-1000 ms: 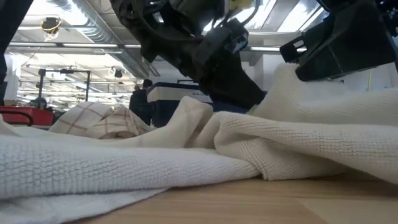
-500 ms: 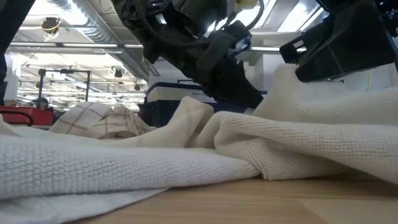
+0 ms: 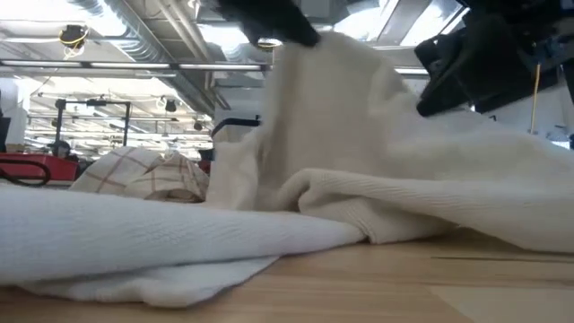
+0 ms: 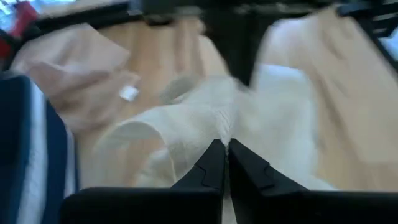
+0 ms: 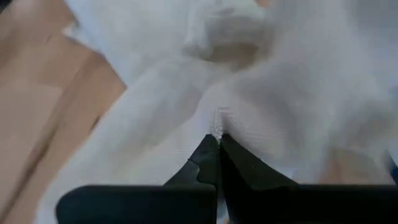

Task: Fold towel
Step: Fold the white with gray pattern towel on the table

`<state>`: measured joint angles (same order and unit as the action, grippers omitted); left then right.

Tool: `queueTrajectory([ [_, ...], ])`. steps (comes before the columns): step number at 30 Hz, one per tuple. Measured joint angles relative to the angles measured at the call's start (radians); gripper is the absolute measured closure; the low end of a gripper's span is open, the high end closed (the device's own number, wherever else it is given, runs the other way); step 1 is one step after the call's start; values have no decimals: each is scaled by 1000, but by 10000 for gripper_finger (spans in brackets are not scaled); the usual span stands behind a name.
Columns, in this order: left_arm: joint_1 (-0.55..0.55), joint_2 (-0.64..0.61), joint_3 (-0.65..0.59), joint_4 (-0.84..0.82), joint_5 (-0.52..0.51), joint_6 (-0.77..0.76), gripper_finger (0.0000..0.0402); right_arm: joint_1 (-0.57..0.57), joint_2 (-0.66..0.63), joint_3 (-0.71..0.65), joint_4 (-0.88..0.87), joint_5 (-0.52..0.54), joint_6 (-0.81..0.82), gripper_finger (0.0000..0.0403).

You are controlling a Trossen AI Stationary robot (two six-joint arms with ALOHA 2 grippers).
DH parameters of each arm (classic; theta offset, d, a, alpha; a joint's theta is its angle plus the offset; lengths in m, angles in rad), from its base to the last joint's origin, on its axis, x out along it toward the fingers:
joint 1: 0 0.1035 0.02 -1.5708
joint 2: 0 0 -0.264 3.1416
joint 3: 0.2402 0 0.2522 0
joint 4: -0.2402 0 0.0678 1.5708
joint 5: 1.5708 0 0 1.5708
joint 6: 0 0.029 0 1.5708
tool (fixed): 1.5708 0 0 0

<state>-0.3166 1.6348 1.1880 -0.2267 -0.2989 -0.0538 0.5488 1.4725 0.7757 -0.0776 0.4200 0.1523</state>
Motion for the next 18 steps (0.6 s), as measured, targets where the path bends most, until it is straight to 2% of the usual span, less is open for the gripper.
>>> queueTrajectory([
  [3,-53,11,-4,-107,-2,-92,398,-1,4,0,44,-2,6,389],
  [6,-100,63,-4,-156,-1,-180,399,-14,30,1,79,-6,6,369],
  [13,-175,198,-4,-151,7,-363,388,-48,107,0,74,-59,1,276],
  [18,-173,206,-4,-155,32,-379,363,-46,122,0,73,-73,0,224],
])
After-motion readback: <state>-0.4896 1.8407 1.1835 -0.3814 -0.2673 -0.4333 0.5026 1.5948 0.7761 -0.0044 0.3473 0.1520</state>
